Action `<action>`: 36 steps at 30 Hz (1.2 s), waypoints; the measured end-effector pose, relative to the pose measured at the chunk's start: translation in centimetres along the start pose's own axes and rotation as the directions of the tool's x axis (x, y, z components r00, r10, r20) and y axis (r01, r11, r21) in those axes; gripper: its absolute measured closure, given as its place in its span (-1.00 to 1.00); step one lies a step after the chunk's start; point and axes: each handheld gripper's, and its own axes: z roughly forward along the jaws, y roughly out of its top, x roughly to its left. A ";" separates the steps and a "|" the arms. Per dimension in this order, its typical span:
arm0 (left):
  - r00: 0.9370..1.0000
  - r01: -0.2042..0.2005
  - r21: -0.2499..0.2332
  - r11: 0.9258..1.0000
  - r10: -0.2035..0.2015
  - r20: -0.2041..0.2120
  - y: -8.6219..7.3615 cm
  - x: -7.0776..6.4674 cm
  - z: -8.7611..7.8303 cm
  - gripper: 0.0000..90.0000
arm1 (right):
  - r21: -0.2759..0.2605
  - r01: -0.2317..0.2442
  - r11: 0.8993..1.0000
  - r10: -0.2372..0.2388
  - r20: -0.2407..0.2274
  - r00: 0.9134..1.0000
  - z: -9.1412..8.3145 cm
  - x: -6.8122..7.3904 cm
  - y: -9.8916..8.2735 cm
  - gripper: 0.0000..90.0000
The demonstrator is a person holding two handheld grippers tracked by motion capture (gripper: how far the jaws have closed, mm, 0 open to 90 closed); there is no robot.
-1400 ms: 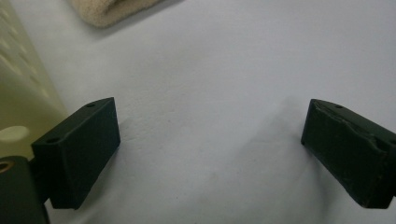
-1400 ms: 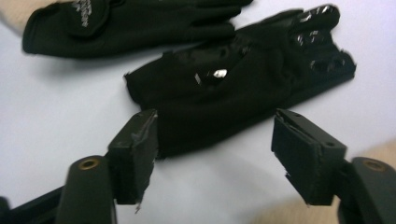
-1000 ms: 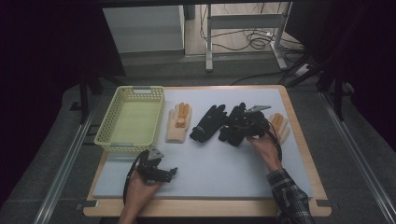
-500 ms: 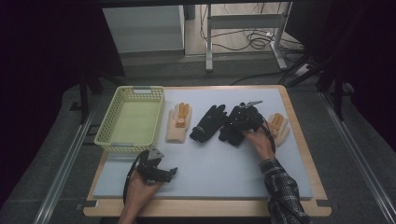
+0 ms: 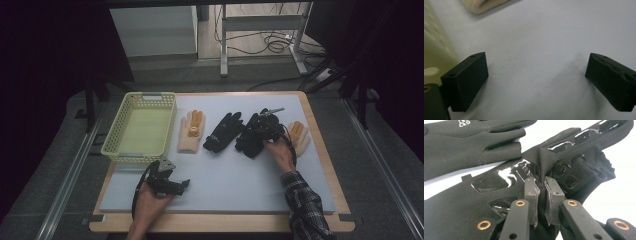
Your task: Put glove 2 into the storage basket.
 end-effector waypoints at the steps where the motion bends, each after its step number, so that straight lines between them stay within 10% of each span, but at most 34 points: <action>1: 1.000 0.000 0.000 1.000 0.000 0.000 0.0 0.0 0.0 -0.90 | -0.006 0.001 1.000 -0.001 -0.004 1.000 -0.4 -0.2 -0.1 0.79; 11: 1.000 -0.001 0.001 1.000 0.001 -0.001 0.0 0.0 0.0 -0.90 | -0.083 -0.016 0.996 0.008 -0.091 0.996 -5.1 0.2 -0.6 0.79; 20: 1.000 -0.002 0.000 1.000 0.002 -0.001 0.0 0.0 0.0 -0.90 | -0.106 0.080 0.991 -0.103 -0.230 0.968 -9.2 5.6 -3.1 0.78; 28: 1.000 0.001 -0.004 1.000 -0.001 -0.002 0.0 -0.1 0.0 -0.90 | -0.115 0.087 0.990 -0.120 -0.331 0.936 -9.9 9.9 -6.0 0.77; 36: 1.000 -0.002 -0.001 1.000 0.002 -0.001 0.0 0.0 0.0 -0.89 | -0.071 0.100 0.992 -0.119 -0.353 0.928 -7.5 12.0 -8.5 0.73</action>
